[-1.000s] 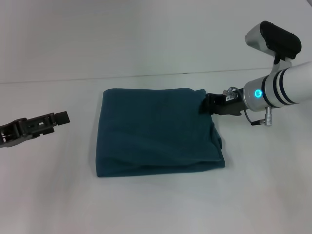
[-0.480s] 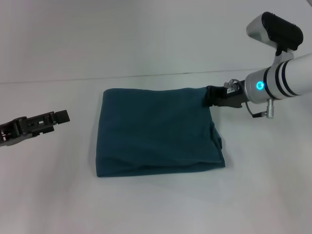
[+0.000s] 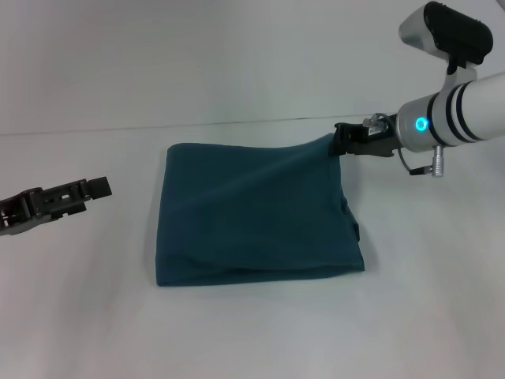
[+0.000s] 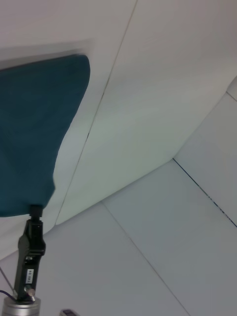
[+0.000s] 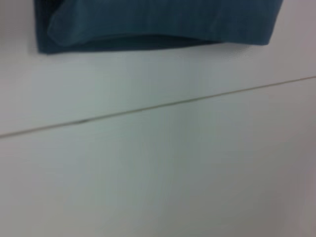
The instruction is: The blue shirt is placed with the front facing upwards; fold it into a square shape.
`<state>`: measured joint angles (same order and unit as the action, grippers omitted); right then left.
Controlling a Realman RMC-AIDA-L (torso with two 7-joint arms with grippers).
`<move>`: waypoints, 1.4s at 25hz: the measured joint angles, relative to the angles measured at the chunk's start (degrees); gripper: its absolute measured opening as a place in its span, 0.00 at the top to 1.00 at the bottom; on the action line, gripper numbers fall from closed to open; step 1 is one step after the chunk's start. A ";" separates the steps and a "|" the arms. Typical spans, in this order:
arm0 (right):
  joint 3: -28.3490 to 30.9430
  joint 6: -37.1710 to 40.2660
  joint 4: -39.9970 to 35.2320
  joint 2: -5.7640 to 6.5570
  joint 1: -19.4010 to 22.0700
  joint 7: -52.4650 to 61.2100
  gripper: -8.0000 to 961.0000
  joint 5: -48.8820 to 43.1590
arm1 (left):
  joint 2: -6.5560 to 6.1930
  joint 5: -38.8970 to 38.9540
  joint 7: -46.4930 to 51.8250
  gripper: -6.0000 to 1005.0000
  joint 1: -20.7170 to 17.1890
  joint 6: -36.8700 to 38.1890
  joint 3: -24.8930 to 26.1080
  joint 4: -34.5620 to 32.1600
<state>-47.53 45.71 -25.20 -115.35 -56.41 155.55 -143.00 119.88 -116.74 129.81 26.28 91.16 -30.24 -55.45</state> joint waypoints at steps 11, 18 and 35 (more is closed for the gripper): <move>-2.88 -1.73 -2.28 -0.75 -0.11 -0.91 0.95 -0.75 | -0.01 0.28 0.24 0.07 0.00 -0.37 0.00 0.05; -2.92 -2.84 -1.64 -0.46 0.41 -1.44 0.94 -1.41 | -0.13 0.30 0.31 0.07 0.30 -0.98 0.09 0.65; -1.86 8.33 -2.41 4.13 2.16 -4.51 0.56 6.93 | -0.47 0.42 0.26 0.07 0.29 -0.99 1.47 0.72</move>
<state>-49.39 54.04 -27.61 -111.22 -54.25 151.04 -136.07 119.40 -116.32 130.07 26.57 90.17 -28.77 -54.73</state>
